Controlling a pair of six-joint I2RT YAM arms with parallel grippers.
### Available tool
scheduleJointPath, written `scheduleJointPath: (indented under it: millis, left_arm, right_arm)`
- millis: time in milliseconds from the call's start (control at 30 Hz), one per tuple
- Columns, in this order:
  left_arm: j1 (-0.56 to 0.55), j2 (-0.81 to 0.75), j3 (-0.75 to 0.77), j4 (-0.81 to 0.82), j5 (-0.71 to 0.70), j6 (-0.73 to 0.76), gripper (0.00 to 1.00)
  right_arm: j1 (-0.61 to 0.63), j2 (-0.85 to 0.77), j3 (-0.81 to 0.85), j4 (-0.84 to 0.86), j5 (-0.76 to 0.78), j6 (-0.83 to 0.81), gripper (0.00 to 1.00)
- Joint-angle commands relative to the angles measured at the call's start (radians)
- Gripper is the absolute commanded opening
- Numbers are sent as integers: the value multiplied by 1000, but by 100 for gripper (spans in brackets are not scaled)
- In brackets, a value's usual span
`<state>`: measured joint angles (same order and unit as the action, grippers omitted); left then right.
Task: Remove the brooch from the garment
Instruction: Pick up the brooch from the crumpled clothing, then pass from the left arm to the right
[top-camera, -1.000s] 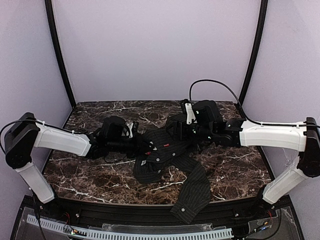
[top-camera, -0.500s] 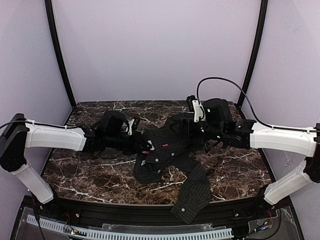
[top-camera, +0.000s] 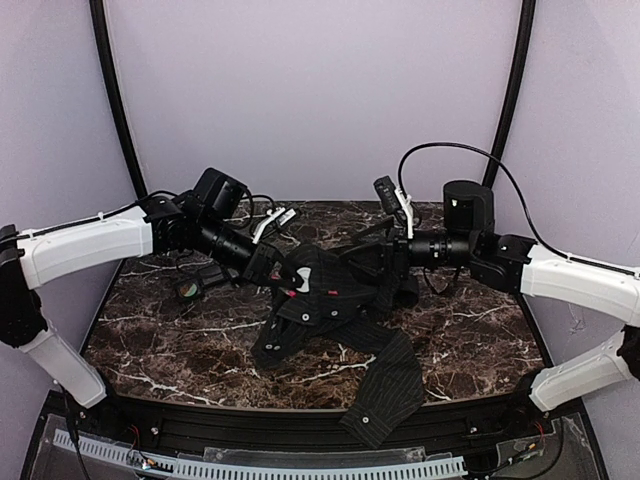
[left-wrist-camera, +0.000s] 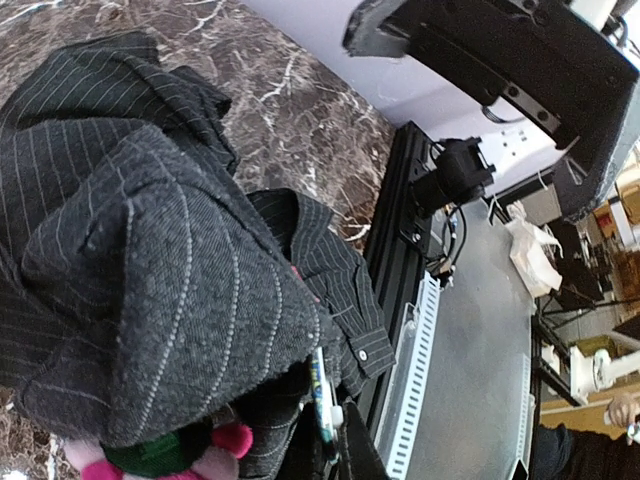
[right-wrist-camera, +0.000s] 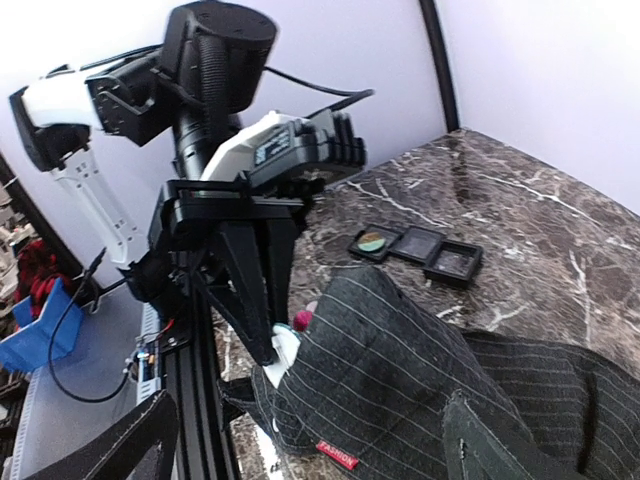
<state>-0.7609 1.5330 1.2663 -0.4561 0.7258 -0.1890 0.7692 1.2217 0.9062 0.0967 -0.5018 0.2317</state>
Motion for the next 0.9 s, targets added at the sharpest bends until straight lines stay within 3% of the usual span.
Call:
scheduleJointPath:
  millis: [0, 333, 867]
  left_arm:
    - [0, 23, 70, -197, 149, 259, 1]
    - [0, 40, 87, -213, 228, 356, 1]
    - [0, 57, 87, -218, 253, 364, 1]
  right_arm:
    - [-11, 67, 72, -27, -252, -42, 89]
    - [5, 210, 106, 13, -430, 27, 75]
    - [70, 344, 145, 85, -459, 72, 35]
